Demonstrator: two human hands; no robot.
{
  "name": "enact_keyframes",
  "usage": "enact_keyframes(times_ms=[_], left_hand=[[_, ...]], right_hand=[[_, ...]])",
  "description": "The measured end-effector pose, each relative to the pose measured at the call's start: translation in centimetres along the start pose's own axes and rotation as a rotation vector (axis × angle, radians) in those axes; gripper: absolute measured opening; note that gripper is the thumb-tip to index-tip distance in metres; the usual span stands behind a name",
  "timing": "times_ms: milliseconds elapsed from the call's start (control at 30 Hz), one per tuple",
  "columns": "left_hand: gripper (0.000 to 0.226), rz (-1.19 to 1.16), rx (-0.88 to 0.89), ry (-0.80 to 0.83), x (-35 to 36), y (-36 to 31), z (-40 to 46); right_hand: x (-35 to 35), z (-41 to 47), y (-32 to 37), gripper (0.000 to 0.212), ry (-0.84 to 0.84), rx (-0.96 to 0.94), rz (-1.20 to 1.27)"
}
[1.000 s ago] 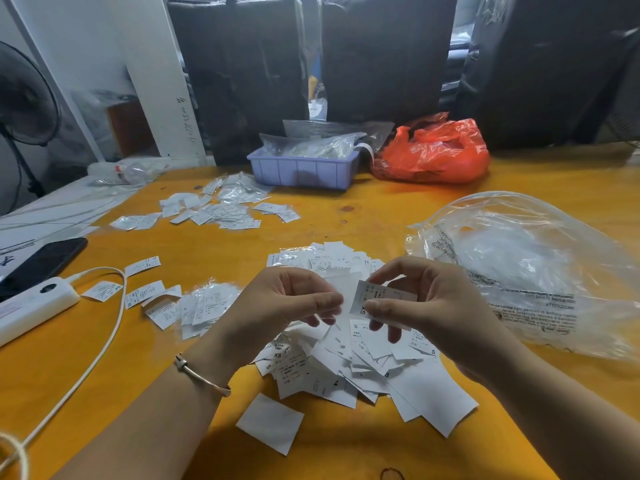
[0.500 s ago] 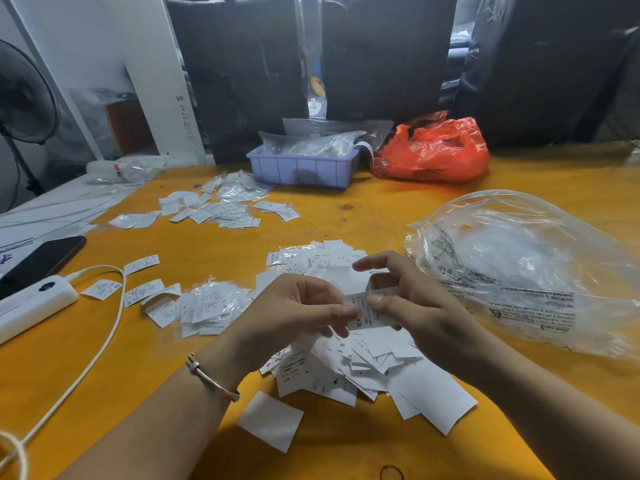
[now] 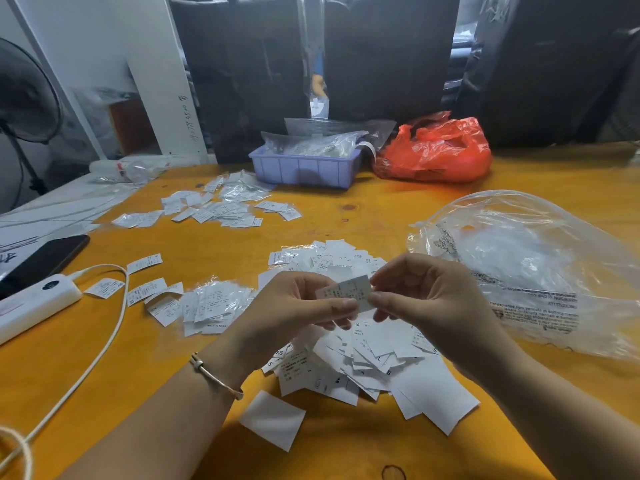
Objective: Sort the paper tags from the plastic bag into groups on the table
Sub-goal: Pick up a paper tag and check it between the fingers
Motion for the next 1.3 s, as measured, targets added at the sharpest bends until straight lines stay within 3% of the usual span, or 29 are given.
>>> enact_keyframes(times_ms=[233,367,500,633,833,967,1067,1167,1300], left_hand=[[0.017,-0.029,-0.027,-0.018,-0.2,0.3,0.0],[0.023,-0.027,-0.034,-0.023,-0.2,0.5,0.1],[0.027,0.000,-0.052,-0.020,-0.3,0.8,0.1],[0.028,0.022,-0.041,0.057,0.2,0.8,0.1],[0.011,0.012,0.040,-0.036,-1.6,0.3,0.2],[0.006,0.140,0.053,-0.207,-5.1,0.7,0.1],[0.009,0.316,0.054,-0.354,-8.8,1.1,-0.1],[0.017,0.517,-0.007,-0.477,-12.3,2.4,-0.3],[0.015,0.745,-0.162,-0.562,-14.8,4.5,-0.7]], right_hand=[[0.4,0.0,0.2,0.008,-0.026,-0.060,-0.234],[0.8,-0.3,0.1,0.022,0.011,-0.014,-0.174],[0.2,-0.2,-0.2,0.019,0.006,0.022,-0.006],[0.1,-0.1,-0.5,0.018,-0.013,0.026,0.001],[0.1,0.0,-0.8,0.016,-0.024,0.006,-0.008],[-1.7,0.4,-0.9,0.015,-0.132,-0.009,-0.058],[-3.8,0.6,-0.4,0.015,-0.244,-0.067,-0.197],[-5.9,0.7,0.0,0.012,-0.400,-0.100,-0.519],[-8.5,1.1,-0.9,0.019,-0.471,0.101,-1.019]])
Point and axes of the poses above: each hand's wrist, its own z-axis towards the middle knuckle, its own x-axis out of the palm, y = z × x, the point moved 6 cm from there along z, towards the middle knuckle, and after that the axes turned 2 degrees about z, right-handed, at the moved point
